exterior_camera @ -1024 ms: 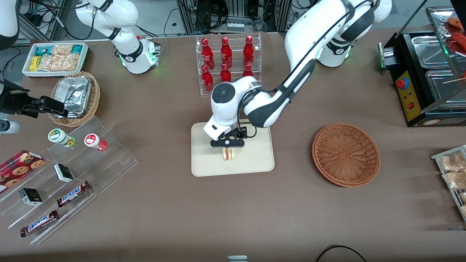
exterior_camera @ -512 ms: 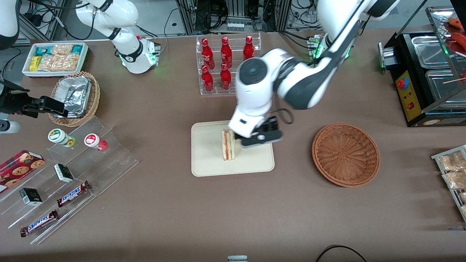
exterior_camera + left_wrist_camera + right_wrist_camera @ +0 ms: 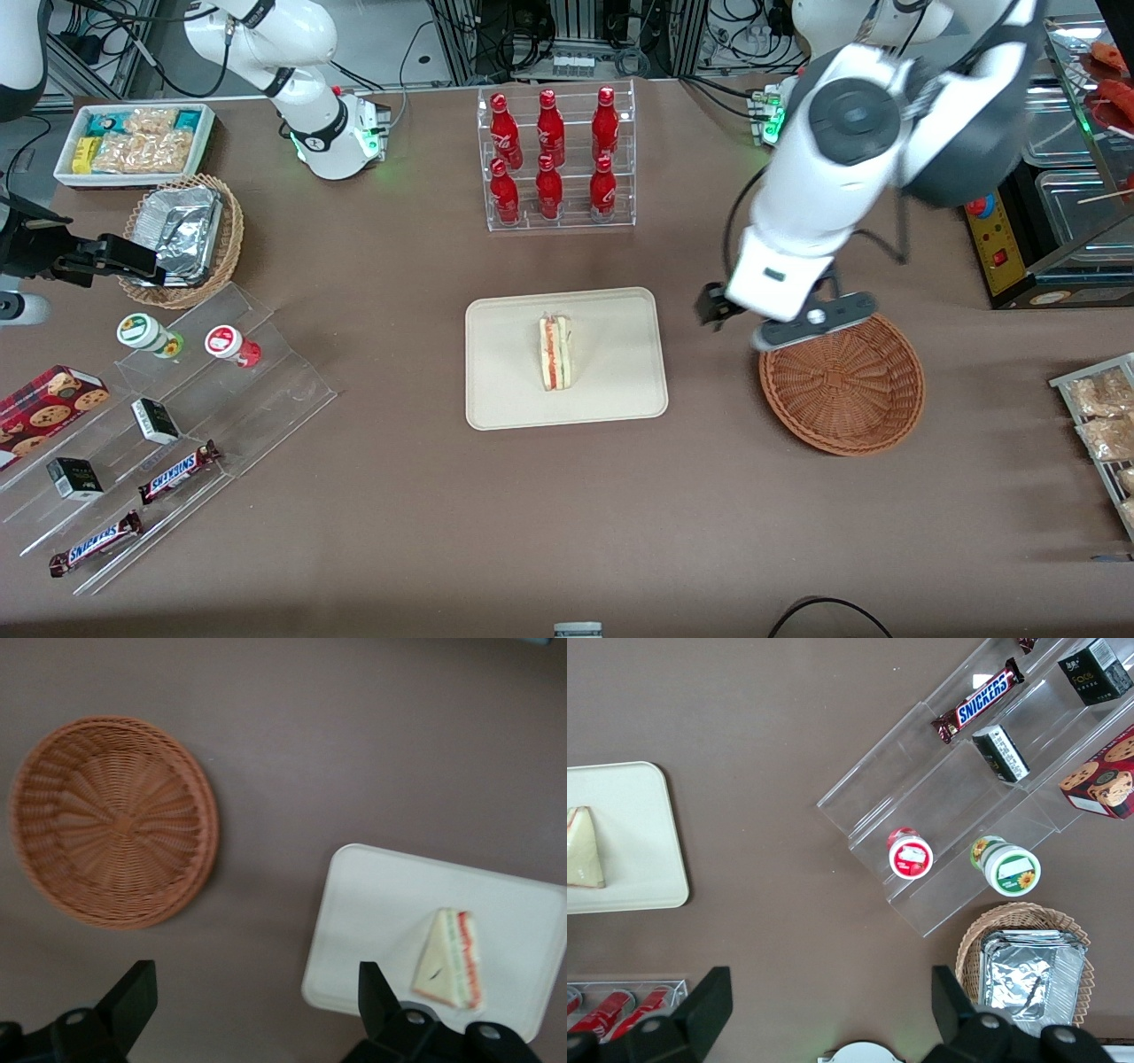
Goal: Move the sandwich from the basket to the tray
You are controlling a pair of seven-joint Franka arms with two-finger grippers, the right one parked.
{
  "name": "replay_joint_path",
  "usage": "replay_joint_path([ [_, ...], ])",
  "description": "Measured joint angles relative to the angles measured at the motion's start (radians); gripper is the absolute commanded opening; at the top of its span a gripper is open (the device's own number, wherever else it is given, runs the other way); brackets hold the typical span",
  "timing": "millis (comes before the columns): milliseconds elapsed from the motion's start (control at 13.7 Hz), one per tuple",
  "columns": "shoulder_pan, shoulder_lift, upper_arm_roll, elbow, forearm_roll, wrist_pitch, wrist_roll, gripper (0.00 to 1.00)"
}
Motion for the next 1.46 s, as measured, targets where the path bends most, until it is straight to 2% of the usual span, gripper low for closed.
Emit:
replay_joint_path([
  [293,0.076,-0.082,0.017,-0.051,-0.017,-0.072,0.196,1.0],
  [512,0.053,-0.17,0.15,-0.125,-0.078,-0.077,0.37,1.0],
  [659,0.017,-0.224,0.263,-0.165,-0.091,-0.091,0.483,1.0],
  [805,0.009,-0.258,0.319,-0.185,-0.093,-0.109,0.561,1.0],
  [1244,0.026,-0.283,0.405,-0.2,-0.093,-0.113,0.702,1.0],
  [1463,0.051,-0.252,0.415,-0.142,-0.093,-0.115,0.761,1.0],
])
